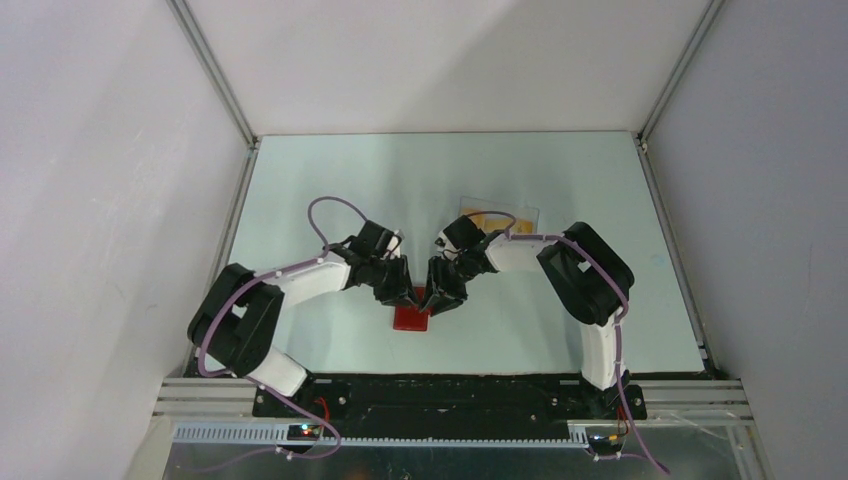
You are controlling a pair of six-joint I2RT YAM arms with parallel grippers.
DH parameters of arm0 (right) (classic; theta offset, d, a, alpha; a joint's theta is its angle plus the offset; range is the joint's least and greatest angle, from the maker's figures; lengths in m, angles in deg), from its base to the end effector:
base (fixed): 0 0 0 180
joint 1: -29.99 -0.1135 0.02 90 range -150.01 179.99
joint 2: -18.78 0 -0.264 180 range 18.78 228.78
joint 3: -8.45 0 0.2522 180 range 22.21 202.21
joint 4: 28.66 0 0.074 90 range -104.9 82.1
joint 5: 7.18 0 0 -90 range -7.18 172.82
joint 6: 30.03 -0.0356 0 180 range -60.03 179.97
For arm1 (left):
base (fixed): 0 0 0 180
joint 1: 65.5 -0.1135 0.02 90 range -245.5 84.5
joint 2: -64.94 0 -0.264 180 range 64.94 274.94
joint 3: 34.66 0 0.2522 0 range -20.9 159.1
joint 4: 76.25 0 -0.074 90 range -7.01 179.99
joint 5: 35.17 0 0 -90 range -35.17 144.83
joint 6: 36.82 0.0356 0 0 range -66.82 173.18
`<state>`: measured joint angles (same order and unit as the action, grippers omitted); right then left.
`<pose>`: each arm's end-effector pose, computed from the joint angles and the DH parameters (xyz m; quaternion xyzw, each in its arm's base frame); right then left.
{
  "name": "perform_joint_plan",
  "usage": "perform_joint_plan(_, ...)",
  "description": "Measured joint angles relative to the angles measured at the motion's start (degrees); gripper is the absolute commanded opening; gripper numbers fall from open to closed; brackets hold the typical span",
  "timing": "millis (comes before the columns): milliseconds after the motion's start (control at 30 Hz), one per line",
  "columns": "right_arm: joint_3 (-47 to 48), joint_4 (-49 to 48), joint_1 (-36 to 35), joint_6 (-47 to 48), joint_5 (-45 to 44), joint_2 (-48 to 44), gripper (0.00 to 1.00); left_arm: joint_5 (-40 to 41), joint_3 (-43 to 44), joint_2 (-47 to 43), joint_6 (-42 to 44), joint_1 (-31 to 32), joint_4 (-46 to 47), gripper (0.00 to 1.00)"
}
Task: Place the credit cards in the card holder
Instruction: Close the card holder at the center of the board.
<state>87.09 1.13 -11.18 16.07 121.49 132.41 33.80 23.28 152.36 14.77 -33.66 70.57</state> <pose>0.2683 0.2641 0.1187 0.0503 -0.9223 -0.3773 0.0666 0.2285 -0.1569 0.1579 -0.0117 0.9563 -0.2787 0.0880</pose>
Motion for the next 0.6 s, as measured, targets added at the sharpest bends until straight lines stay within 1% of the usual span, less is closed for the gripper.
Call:
perform_joint_plan(200,-0.04,0.15,0.0,0.04,-0.13,-0.07,0.4,-0.37,0.0,0.79,0.17,-0.13,0.2,0.28)
perform_joint_plan(233,-0.04,0.15,0.0,0.04,-0.15,-0.07,0.39,-0.39,0.0,0.96,0.33,-0.15,0.26,0.28)
perform_joint_plan(333,-0.09,0.2,-0.02,0.07,-0.24,-0.07,0.3,-0.83,0.02,1.49,0.46,-0.15,0.7,0.26)
perform_joint_plan(467,-0.42,0.22,-0.02,0.26,-0.63,-0.04,0.22,-1.53,0.02,1.81,0.5,-0.15,1.03,0.24)
perform_joint_plan(600,-0.42,0.22,-0.02,0.48,-0.48,-0.04,0.2,-1.79,0.02,1.86,0.52,-0.15,1.18,0.23)
